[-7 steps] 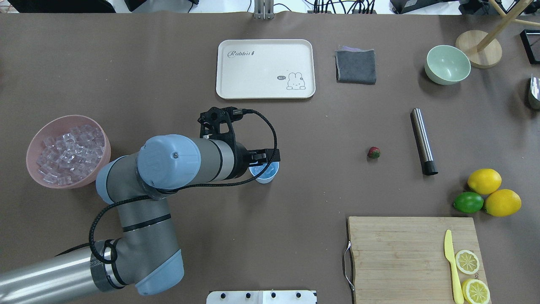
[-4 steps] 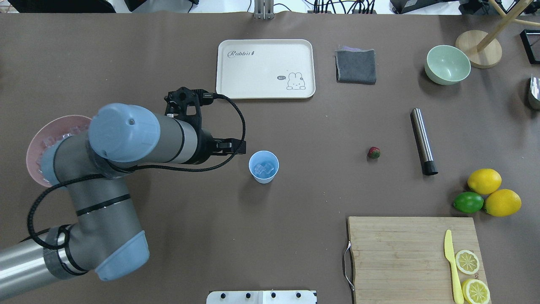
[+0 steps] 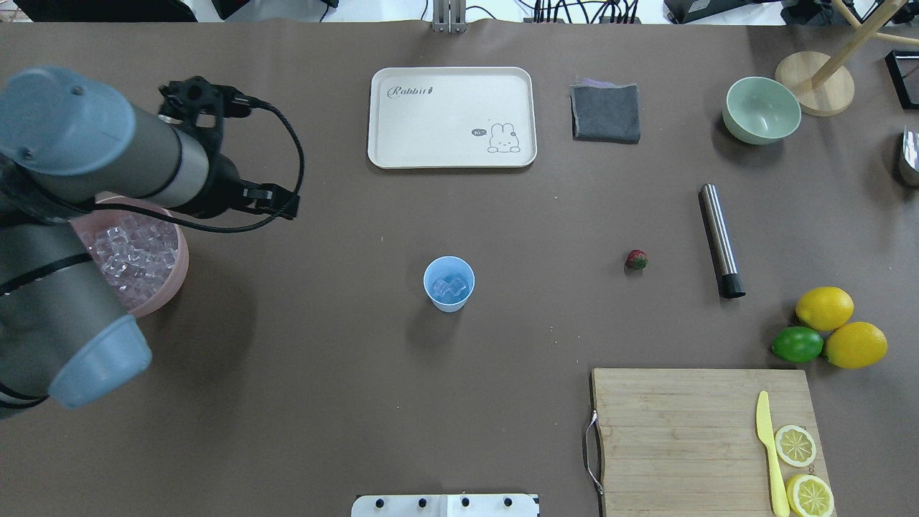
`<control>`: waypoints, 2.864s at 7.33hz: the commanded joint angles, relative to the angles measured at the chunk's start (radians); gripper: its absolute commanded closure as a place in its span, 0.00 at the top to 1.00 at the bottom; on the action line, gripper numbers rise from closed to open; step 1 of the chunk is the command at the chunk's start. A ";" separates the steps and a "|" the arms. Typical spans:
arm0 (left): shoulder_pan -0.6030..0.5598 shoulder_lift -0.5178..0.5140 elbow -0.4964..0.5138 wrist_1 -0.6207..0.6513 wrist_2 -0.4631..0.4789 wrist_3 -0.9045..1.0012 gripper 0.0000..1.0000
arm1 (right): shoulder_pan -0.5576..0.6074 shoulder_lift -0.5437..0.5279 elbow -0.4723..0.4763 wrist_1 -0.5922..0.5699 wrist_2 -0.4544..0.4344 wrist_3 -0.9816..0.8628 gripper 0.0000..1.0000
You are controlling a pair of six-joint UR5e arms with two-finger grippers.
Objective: Mash ice and strawberries in cup
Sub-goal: 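Release the ice cube into the cup and withdraw the left arm, then move the right gripper down over the red strawberry and grasp it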
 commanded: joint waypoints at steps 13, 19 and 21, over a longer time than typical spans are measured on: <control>-0.696 0.413 0.258 0.066 -0.329 1.008 0.98 | -0.670 0.259 -0.294 0.322 -0.468 0.566 0.99; -0.696 0.425 0.253 0.030 -0.329 1.008 0.98 | -0.670 0.270 -0.322 0.322 -0.472 0.592 0.10; -0.696 0.425 0.251 0.029 -0.329 1.008 0.98 | -0.669 0.261 -0.319 0.322 -0.471 0.592 0.00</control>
